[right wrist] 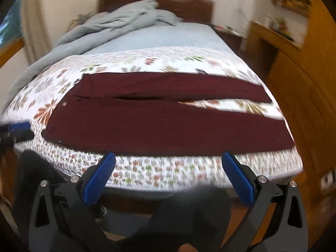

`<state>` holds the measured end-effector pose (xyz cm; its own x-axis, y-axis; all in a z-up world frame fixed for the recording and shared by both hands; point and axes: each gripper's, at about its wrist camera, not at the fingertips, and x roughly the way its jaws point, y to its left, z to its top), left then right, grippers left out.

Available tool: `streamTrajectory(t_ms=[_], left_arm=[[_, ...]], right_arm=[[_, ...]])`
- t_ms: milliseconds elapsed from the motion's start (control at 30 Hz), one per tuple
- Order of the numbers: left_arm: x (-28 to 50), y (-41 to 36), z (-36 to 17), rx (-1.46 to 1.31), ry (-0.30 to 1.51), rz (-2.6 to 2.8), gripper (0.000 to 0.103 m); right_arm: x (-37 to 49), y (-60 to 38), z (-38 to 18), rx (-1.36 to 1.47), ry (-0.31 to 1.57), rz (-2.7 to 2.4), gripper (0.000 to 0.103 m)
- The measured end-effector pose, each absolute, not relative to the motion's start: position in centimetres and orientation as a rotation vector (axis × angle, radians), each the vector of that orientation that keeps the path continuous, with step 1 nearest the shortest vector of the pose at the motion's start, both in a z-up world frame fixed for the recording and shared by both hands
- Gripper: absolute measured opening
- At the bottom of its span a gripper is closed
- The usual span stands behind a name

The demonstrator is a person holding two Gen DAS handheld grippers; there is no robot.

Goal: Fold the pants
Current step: 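Move both tools to the trouser waistband and open the grippers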

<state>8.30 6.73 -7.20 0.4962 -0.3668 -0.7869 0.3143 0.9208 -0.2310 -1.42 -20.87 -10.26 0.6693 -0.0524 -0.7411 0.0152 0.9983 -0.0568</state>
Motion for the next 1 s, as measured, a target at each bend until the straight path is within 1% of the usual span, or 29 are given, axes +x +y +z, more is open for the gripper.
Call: streamTrajectory(t_ms=[67, 100, 200, 233, 267, 400, 633, 800, 1000], left_arm=[[10.9, 8.9, -8.1, 0.030, 0.912, -0.380, 0.092], [12.2, 10.1, -8.5, 0.039, 0.904, -0.374, 0.092], [18.8, 14.3, -10.0, 0.016, 0.997, -0.303, 0.092], [21.9, 16.0, -10.8, -0.024, 1.076, -0.280, 0.091], [24.7, 17.6, -11.6, -0.077, 1.117, -0.286, 0.091], [33.2, 21.8, -13.8, -0.136, 1.070, -0.349, 0.091], [45.4, 25.4, -19.9, -0.240, 1.152, -0.449, 0.091], [49.4, 26.8, -23.6, -0.299, 1.212, -0.519, 0.091], [49.9, 25.4, -23.9, -0.298, 1.218, -0.729, 0.091]], right_arm=[[-0.9, -21.5, -10.0, -0.060, 0.736, 0.040, 0.101], [-0.1, -21.8, -10.3, -0.062, 0.734, 0.083, 0.101], [4.5, -22.8, -12.7, -0.053, 0.898, 0.111, 0.101], [5.2, -23.3, -12.9, -0.042, 0.909, 0.123, 0.101], [5.9, -23.5, -13.2, -0.029, 0.913, 0.138, 0.101], [9.5, -24.2, -15.1, 0.046, 0.974, 0.182, 0.101], [13.4, -25.3, -18.6, 0.131, 1.058, 0.153, 0.101], [15.5, -25.4, -19.9, 0.170, 1.083, 0.139, 0.101], [18.0, -25.0, -20.7, 0.171, 1.081, 0.135, 0.101]])
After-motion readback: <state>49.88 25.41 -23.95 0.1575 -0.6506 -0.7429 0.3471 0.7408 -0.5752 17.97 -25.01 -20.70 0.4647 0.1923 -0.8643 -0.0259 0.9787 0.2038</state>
